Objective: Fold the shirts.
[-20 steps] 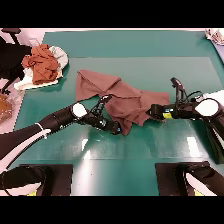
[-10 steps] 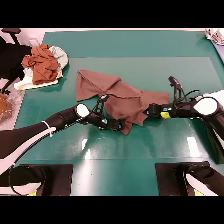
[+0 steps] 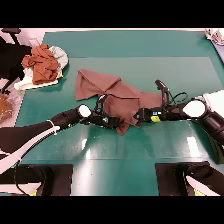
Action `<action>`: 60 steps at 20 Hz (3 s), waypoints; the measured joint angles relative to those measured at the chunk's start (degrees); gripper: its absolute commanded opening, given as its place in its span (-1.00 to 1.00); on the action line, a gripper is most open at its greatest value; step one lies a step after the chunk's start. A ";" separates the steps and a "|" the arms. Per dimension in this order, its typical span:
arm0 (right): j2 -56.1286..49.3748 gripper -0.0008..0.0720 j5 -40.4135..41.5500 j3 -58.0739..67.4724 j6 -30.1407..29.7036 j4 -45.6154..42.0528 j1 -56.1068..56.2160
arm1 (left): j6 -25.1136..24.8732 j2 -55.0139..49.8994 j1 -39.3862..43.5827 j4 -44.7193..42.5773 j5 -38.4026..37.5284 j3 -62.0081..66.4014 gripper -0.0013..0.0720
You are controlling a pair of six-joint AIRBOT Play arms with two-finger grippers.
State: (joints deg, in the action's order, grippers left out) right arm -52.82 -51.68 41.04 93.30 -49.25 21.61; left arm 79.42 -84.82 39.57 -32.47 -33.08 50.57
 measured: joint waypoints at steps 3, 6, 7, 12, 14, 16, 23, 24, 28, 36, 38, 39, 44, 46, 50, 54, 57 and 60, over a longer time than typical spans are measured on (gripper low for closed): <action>2.03 -0.93 -0.48 0.02 0.17 0.00 -2.21 | 0.07 0.09 0.02 0.87 0.39 1.49 -0.89; 4.81 -0.93 -2.99 0.02 -0.70 -0.26 -7.91 | 1.53 2.91 -0.09 -3.17 -4.50 4.13 -0.89; 5.81 -0.93 -4.72 0.02 -1.46 -0.26 -10.97 | 3.21 4.81 -0.42 -5.88 -6.67 4.68 -0.89; 9.01 -0.93 -12.63 0.02 -7.41 -0.46 -27.63 | 17.40 19.89 -5.44 -26.62 -22.14 5.90 -0.89; 9.09 -0.93 -14.16 0.02 -9.84 -0.44 -31.61 | 21.40 26.58 -8.46 -32.33 -27.67 6.03 -0.89; 8.35 -0.93 -16.17 0.02 -12.17 -0.09 -33.51 | 24.33 32.57 -11.39 -35.87 -31.43 6.10 -0.89; 6.60 -0.93 -19.04 0.02 -15.82 -0.66 -27.78 | 28.68 42.23 -16.28 -35.60 -32.17 5.81 -0.89; 6.54 -0.93 -18.97 0.02 -15.85 -0.76 -25.66 | 28.15 42.36 -16.17 -32.57 -30.69 5.53 -0.89; 6.40 -0.93 -15.08 0.02 -15.47 -0.48 -16.63 | 25.66 41.33 -10.40 -23.87 -27.52 3.39 -0.02; 8.09 -0.93 -16.63 0.02 -15.10 -3.61 -15.04 | 24.30 39.01 -8.15 -30.60 -28.24 2.84 0.55; 10.73 -0.93 -18.56 -0.02 -14.71 -6.12 -16.83 | 24.06 38.71 -12.66 -35.85 -31.21 3.17 0.55; 12.37 -0.93 -19.15 -0.07 -14.38 -7.26 -17.92 | 23.52 38.40 -14.95 -37.90 -32.63 3.15 0.55; 18.03 -0.93 -21.33 -0.09 -13.49 -9.92 -23.37 | 19.34 34.23 -21.35 -43.80 -37.48 0.13 0.55; 18.75 -0.93 -22.36 -0.11 -13.35 -10.27 -24.57 | 18.10 31.69 -22.16 -45.16 -38.80 -1.40 0.56; 19.41 -0.93 -22.84 -1.20 -13.09 -10.36 -24.02 | 16.17 26.77 -22.82 -46.36 -39.47 -3.67 0.98; 19.61 -0.93 -22.43 -3.04 -11.96 -10.38 -20.52 | 14.71 22.21 -23.02 -43.85 -34.95 -4.44 0.98; 19.65 -0.93 -21.59 -3.63 -10.73 -10.47 -17.35 | 14.05 18.86 -23.02 -41.48 -31.32 -4.63 0.98; 19.65 -0.93 -23.74 -3.87 -8.31 -10.62 -14.47 | 13.70 16.17 -23.04 -40.11 -28.11 -4.72 0.98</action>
State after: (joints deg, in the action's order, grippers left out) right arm -33.17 -75.42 37.17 84.99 -59.88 7.14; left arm 93.12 -68.64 16.53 -72.58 -61.19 45.84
